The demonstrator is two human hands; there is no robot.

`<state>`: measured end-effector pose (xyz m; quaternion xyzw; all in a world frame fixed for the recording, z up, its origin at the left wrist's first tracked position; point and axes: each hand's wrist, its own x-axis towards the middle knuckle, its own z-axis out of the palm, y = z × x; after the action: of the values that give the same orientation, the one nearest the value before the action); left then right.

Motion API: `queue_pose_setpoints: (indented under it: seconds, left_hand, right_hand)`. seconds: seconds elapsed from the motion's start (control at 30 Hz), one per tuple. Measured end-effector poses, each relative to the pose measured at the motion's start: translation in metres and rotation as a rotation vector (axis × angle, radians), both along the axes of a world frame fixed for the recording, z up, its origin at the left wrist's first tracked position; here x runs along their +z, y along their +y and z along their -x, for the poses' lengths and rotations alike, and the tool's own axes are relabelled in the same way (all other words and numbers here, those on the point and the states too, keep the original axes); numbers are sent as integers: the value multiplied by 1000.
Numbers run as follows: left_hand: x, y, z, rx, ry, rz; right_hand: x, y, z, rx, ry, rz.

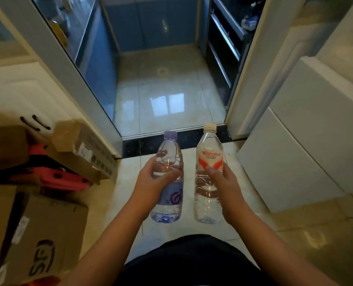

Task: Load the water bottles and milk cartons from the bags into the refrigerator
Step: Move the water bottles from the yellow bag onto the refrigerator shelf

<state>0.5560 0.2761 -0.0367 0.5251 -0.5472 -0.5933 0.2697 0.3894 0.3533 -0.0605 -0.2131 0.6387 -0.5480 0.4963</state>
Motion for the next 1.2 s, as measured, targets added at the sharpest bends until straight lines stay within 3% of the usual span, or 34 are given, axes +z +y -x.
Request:
queue_pose_setpoints:
  seconds: [0.23,0.7,0.9,1.2]
  left_hand:
    - [-6,-69,118,-283,12,-16]
    - [15,-207,404,-971,245,-24]
    - [52,-209,522,-1153,426,57]
    - [128,-181,654,-1283,682,184]
  right_hand:
    - [-2,-32,88,-249,80,6]
    - [37,-100,275,-942,281,92]
    - [81,-103,350,-1141,441,236]
    - [153,-90,470,-1207,700,454]
